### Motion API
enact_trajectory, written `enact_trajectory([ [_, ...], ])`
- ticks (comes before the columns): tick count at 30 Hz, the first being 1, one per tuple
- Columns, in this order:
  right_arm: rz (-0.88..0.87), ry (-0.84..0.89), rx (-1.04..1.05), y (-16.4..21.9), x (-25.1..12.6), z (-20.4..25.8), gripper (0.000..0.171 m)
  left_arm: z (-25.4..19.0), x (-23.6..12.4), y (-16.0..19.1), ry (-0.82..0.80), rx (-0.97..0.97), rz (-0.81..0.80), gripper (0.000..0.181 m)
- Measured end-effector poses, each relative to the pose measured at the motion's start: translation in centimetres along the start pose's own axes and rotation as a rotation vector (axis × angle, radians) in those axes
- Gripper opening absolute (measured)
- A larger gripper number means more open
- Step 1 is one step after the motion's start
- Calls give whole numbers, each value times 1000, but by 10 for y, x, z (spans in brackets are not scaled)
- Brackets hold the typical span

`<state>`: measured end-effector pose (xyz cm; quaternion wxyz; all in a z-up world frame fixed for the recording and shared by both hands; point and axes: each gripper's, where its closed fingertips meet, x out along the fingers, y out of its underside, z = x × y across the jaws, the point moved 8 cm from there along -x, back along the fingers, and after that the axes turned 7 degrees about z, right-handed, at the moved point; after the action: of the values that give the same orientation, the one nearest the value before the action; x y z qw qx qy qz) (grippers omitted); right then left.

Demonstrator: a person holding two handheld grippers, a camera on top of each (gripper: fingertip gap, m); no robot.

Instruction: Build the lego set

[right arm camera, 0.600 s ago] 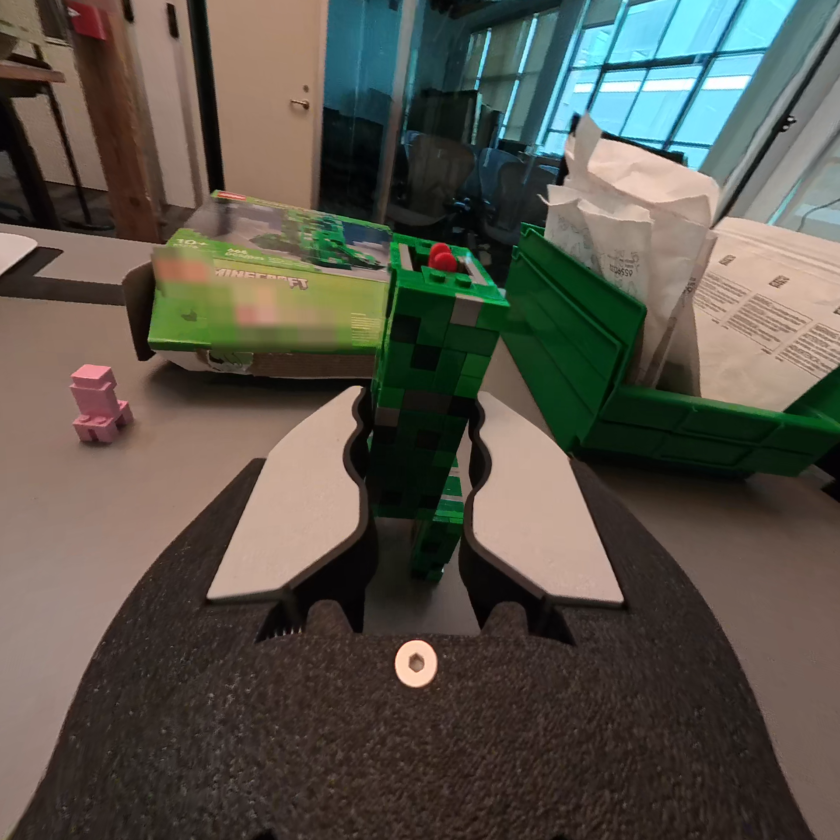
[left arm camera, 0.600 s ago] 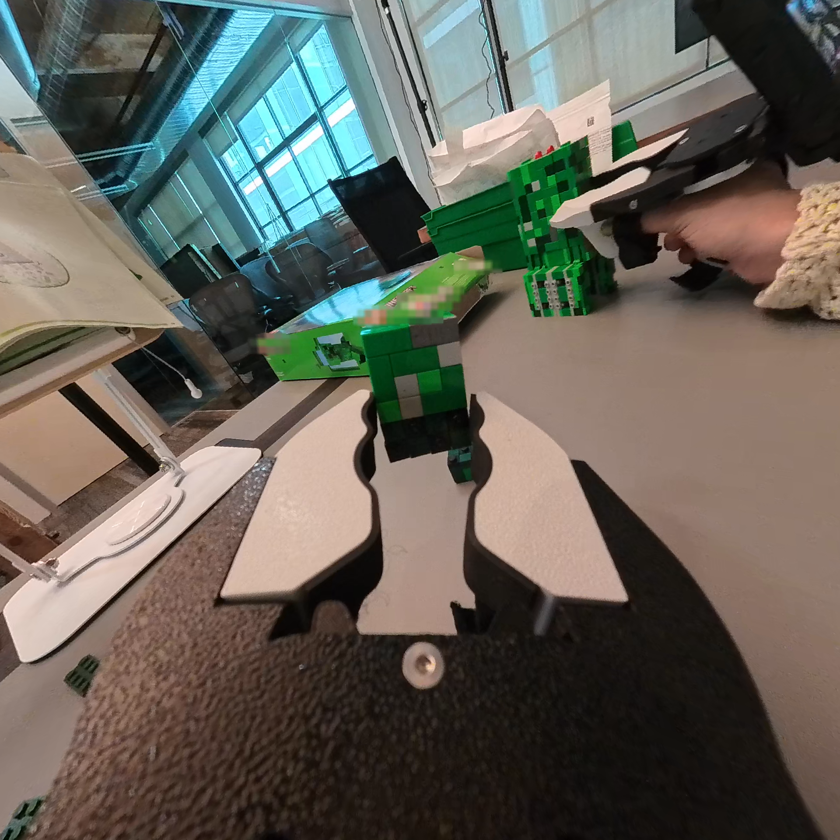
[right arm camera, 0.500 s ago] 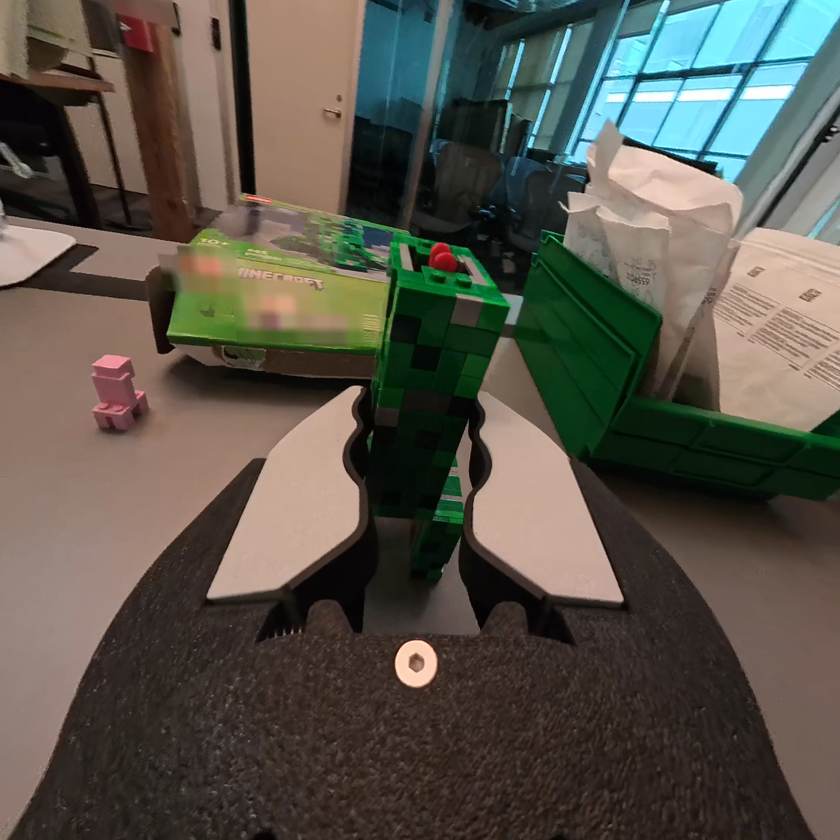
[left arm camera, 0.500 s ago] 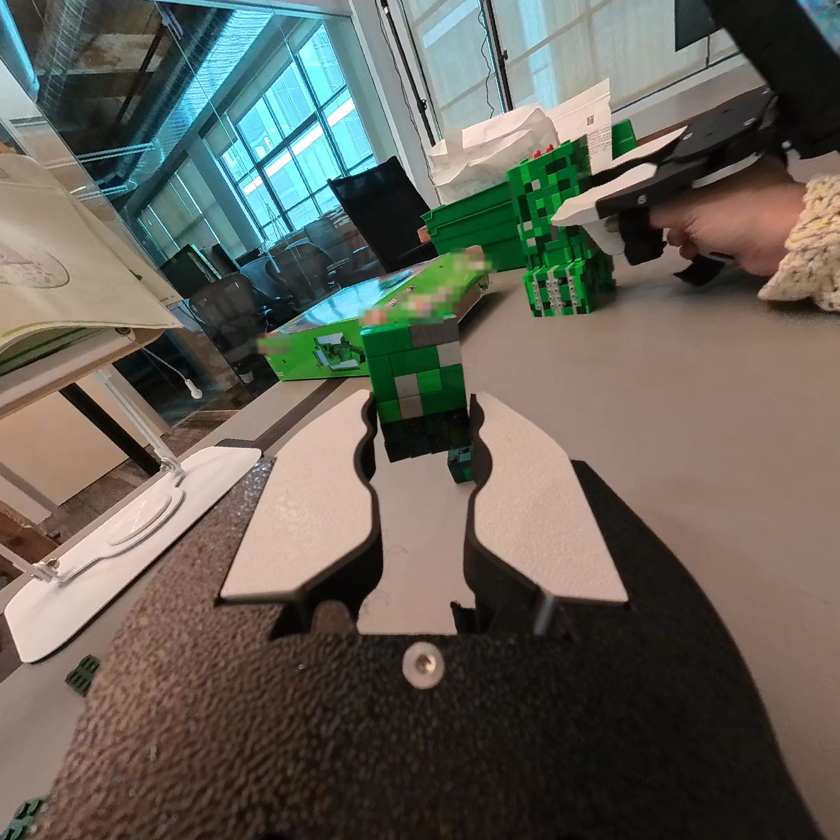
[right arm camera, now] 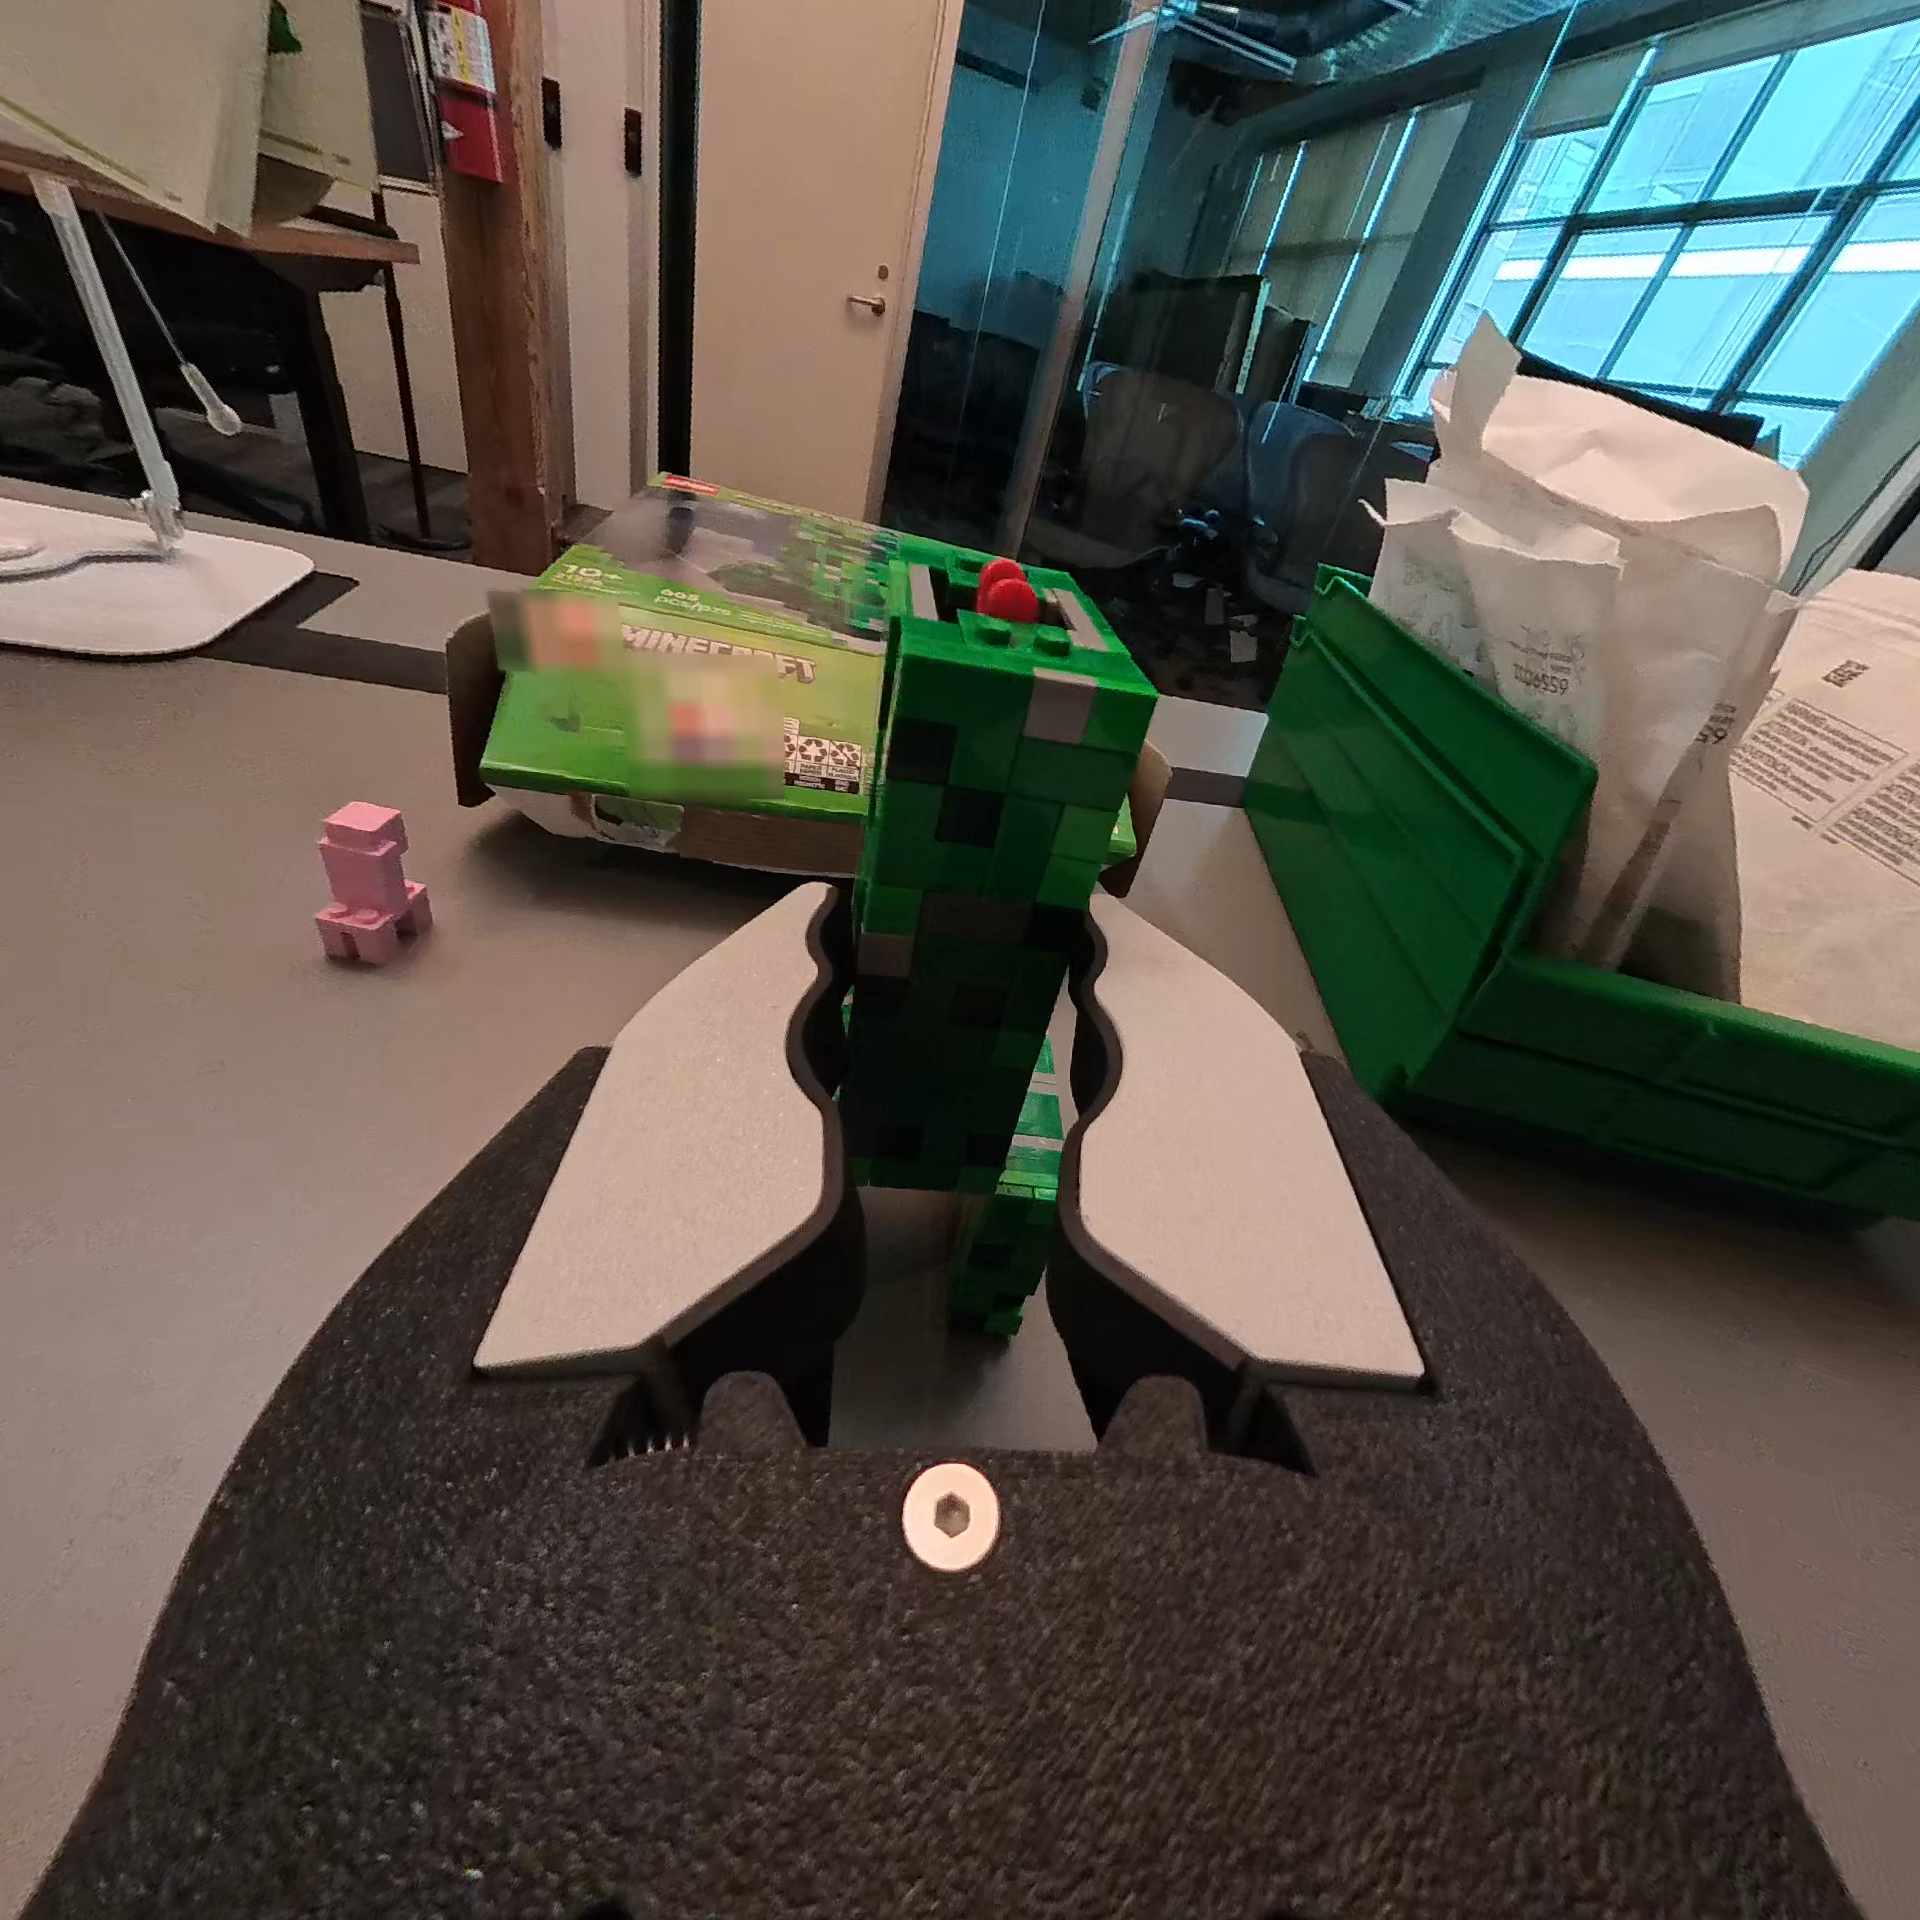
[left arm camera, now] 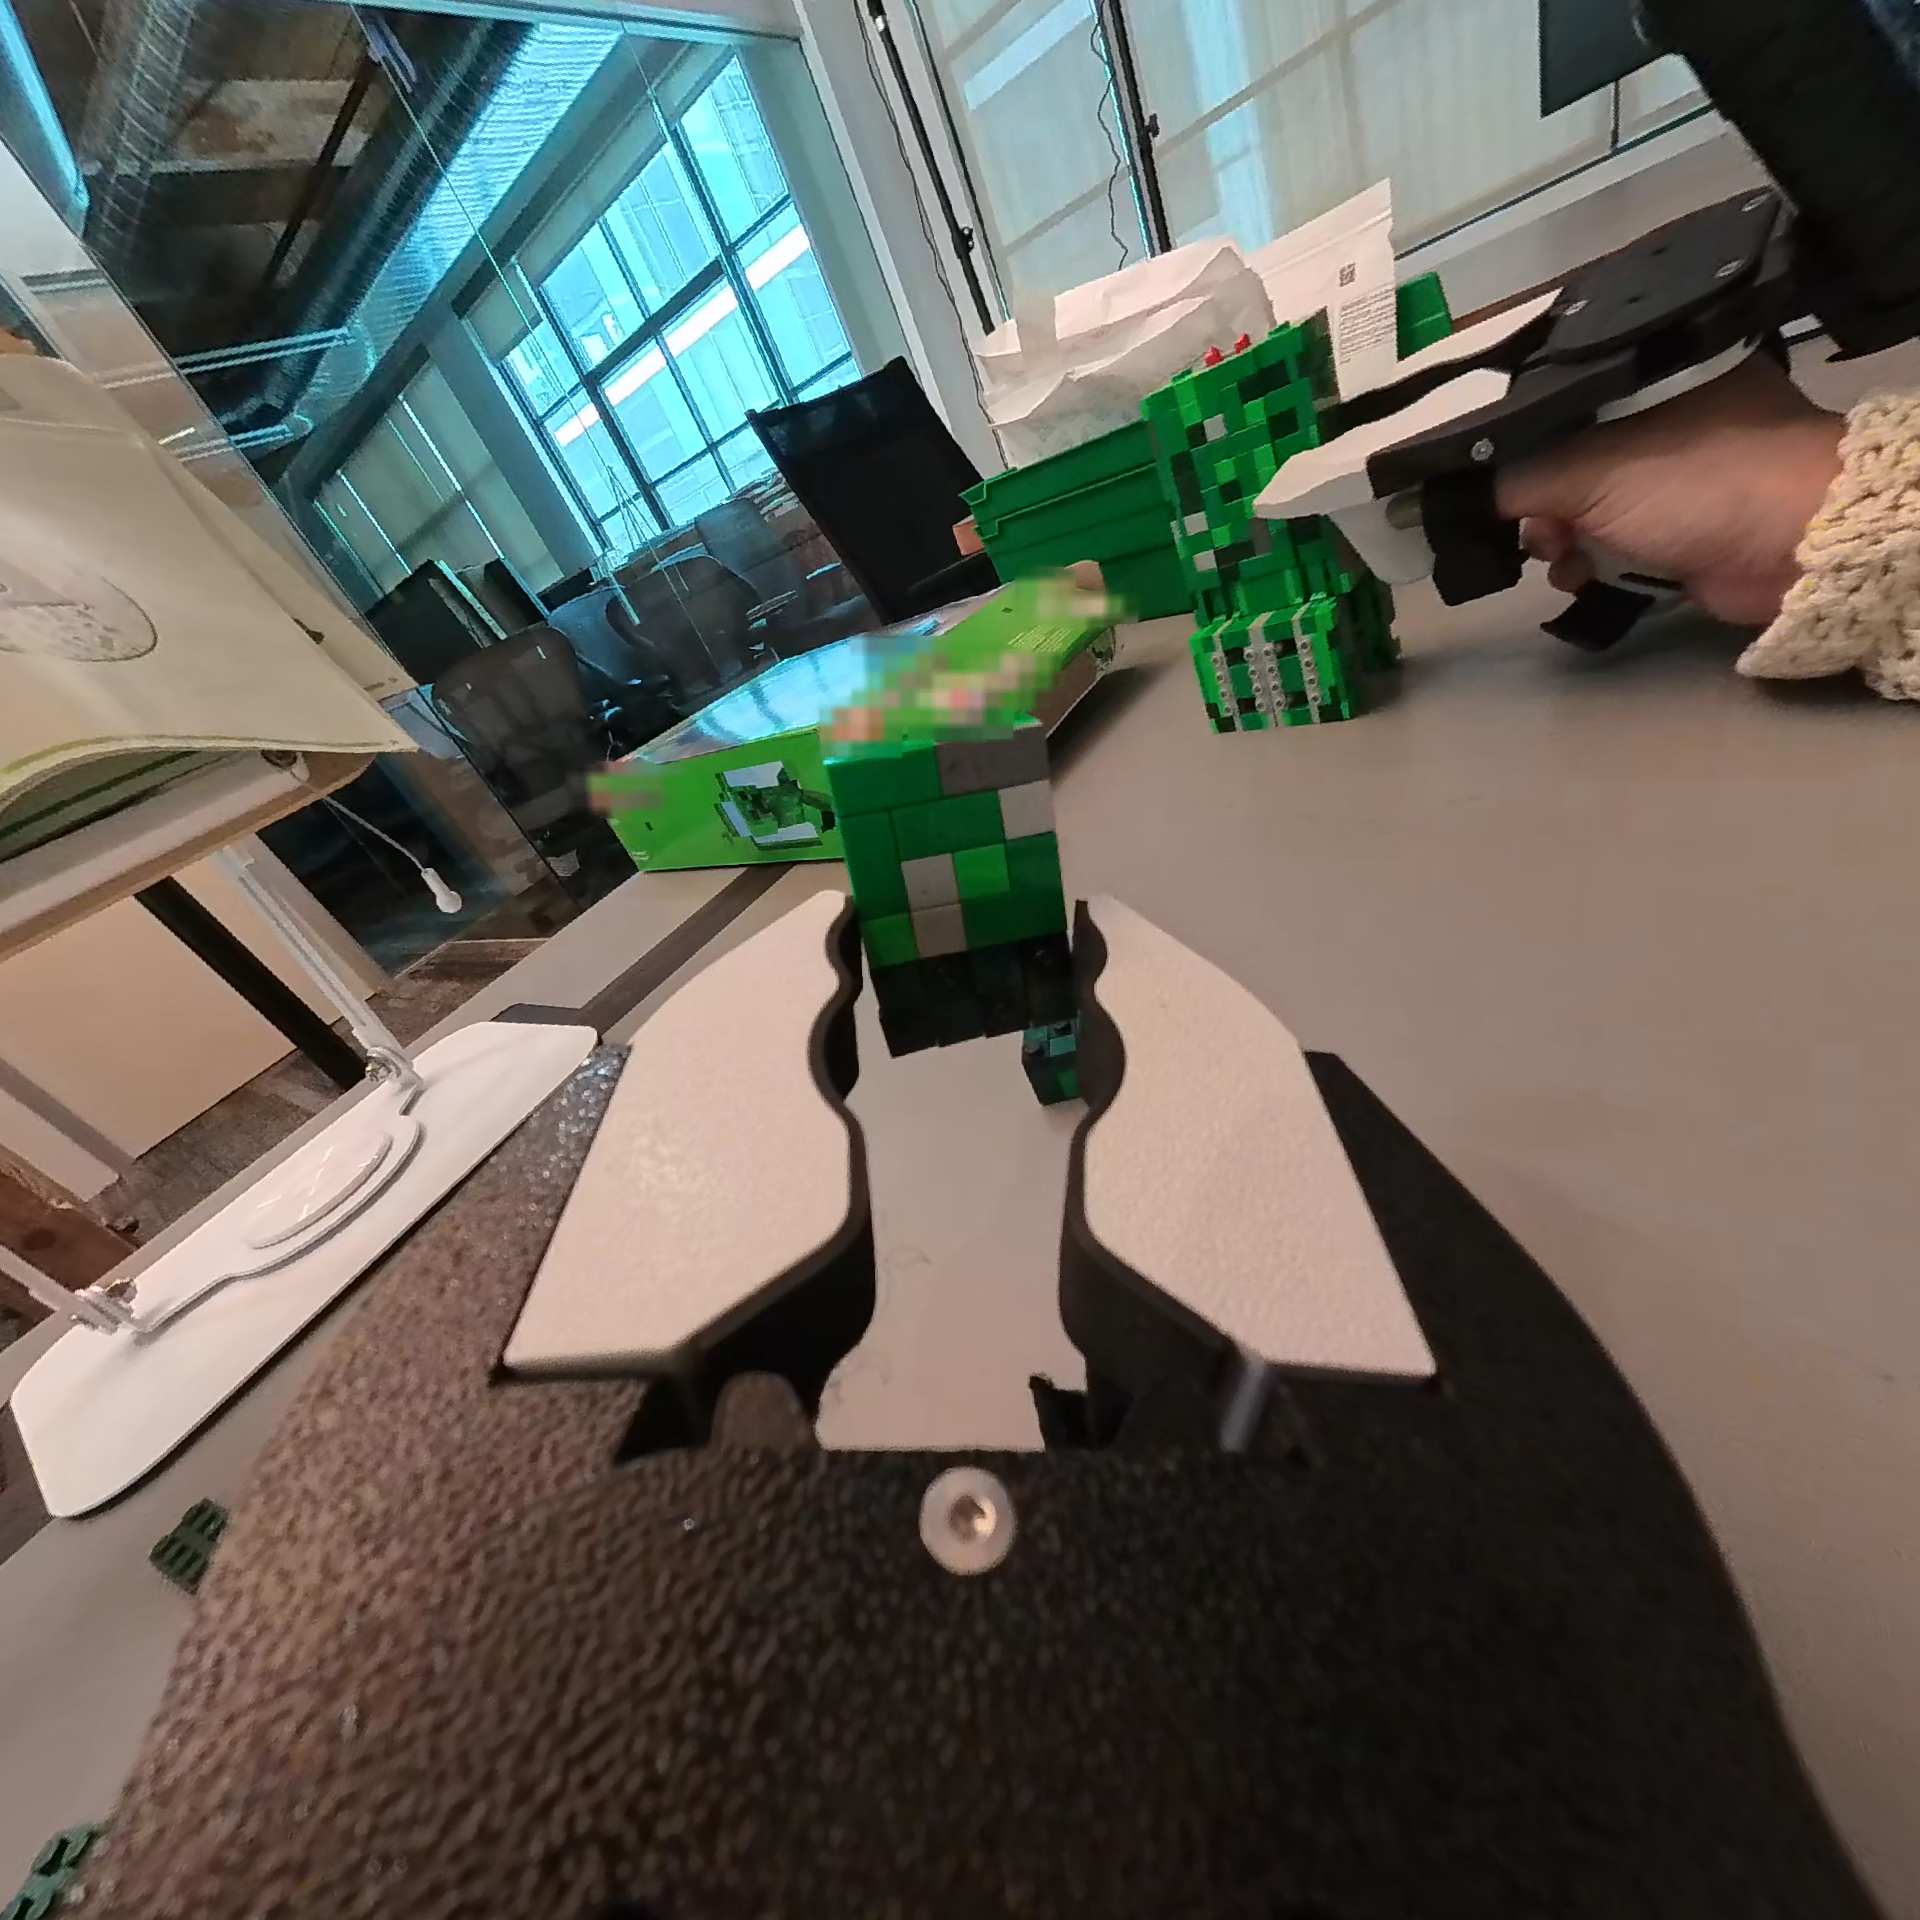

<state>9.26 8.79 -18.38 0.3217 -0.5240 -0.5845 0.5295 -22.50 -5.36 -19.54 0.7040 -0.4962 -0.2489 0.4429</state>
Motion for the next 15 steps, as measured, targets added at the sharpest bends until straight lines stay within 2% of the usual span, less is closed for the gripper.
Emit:
enact_trajectory([
  [15,-3,9,17,1,0,-1,40,0,0,0,0,-4,-2,39],
])
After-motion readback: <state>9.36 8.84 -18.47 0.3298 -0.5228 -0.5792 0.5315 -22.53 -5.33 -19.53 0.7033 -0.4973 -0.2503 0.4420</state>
